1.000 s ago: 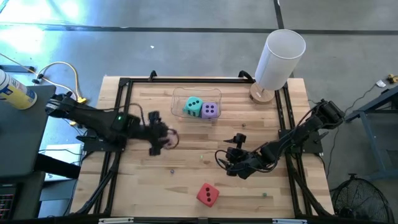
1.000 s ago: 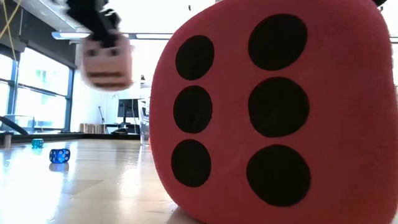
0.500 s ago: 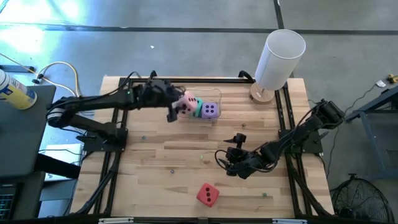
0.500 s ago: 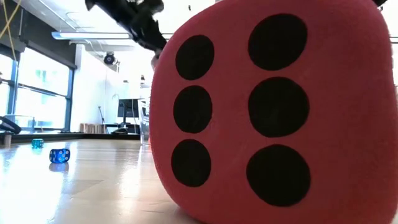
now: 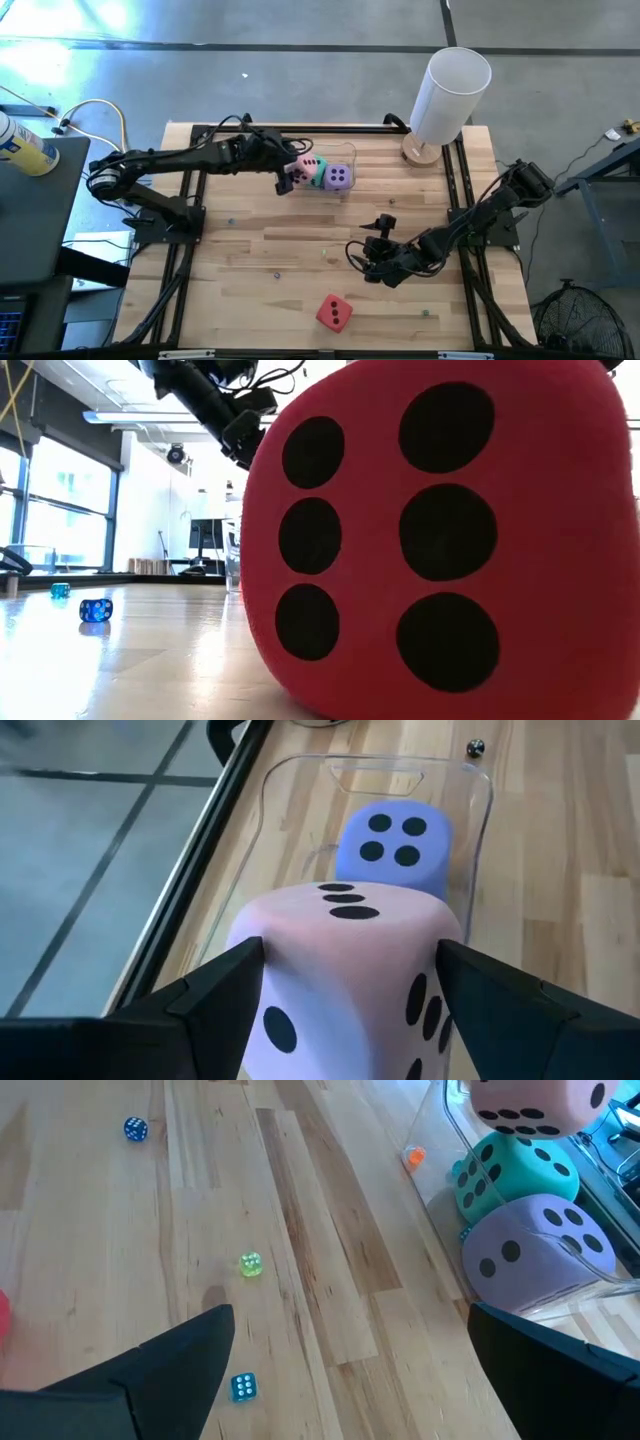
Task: Pick & Place Dice
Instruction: Put the large pink dice into the transparent bin, then put the black dice into the transparent bin
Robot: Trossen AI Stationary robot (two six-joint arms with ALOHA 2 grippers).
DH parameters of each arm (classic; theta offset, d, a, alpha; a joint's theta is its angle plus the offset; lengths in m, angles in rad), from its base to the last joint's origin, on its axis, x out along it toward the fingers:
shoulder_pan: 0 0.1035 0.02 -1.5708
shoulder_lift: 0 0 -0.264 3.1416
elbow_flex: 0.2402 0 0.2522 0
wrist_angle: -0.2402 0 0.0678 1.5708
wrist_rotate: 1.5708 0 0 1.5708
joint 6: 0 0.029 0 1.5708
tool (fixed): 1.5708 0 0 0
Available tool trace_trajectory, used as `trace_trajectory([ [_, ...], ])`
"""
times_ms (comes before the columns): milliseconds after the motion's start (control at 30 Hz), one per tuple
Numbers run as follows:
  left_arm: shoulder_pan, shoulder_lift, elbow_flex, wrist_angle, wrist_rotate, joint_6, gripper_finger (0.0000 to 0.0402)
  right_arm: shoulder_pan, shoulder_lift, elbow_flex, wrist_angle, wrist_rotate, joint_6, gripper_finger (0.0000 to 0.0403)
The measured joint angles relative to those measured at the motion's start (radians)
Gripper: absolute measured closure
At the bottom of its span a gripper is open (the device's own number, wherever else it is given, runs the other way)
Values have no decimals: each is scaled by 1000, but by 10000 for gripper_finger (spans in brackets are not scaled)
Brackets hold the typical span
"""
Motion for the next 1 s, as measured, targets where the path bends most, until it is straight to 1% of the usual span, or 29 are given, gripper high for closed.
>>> trace_trajectory([
  [133,-1,-6,0,10,-3,-1,117,0,0,0,0,0,0,9],
  [367,-1,-5,0,109,-4,9,117,0,0,0,2,0,0,9],
  [667,-1,-5,0,109,-8,10,117,0,0,0,1,0,0,9],
  [833,-15,-30,-2,105,-55,29,116,0,0,0,0,0,0,9],
  [1000,-78,-123,-2,66,-118,55,116,0,0,0,-3,0,0,9],
])
